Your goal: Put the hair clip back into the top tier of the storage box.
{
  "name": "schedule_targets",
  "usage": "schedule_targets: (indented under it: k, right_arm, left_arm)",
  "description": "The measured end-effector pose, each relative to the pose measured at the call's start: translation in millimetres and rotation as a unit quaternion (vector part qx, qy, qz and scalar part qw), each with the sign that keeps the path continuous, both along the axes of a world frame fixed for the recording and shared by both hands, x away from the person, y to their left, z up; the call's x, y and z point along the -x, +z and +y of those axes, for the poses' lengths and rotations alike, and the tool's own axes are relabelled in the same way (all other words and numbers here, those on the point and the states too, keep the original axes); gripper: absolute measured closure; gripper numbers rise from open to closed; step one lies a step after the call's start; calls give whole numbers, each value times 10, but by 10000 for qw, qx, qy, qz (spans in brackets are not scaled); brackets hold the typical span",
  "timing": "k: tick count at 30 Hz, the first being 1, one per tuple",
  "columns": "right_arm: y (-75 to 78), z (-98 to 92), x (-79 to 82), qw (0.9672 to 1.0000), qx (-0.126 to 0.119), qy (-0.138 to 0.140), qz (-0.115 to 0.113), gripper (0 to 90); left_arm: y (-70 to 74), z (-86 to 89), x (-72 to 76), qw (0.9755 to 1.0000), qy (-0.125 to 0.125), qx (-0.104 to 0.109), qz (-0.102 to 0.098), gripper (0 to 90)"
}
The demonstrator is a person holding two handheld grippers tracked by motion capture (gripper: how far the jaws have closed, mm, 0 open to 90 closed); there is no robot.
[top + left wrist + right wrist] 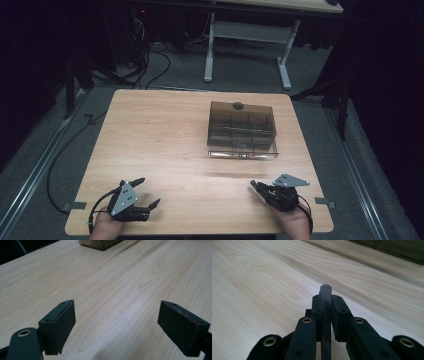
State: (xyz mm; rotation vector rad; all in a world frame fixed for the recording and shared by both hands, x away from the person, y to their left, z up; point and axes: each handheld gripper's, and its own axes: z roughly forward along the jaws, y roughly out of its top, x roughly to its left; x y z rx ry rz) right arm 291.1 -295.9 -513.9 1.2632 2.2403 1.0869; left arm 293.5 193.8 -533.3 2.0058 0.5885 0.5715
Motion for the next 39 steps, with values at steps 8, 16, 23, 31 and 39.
schedule_targets:
  k: [8, 16, 23, 31, 39]
  right_arm:
    - [-77, -78, -40, 9996, 72, -202, 161, 820]
    - [-112, -80, -50, 9994, 101, -238, 215, 818]
    - [-120, -85, -51, 9994, 136, -256, 212, 814]
    - [-109, -98, -41, 9994, 85, -264, 187, 764]
    - [-60, -55, -41, 9985, 124, -335, 420, 690]
  left_arm:
    - [0, 1, 0, 10000, -5, 6, -4, 152]
    - [1, 3, 2, 10000, -18, 3, -10, 152]
    - [0, 3, 2, 10000, -10, 8, -8, 152]
    - [1, 4, 1, 10000, -20, 14, -4, 152]
    - [1, 3, 6, 10000, -37, -3, -13, 152]
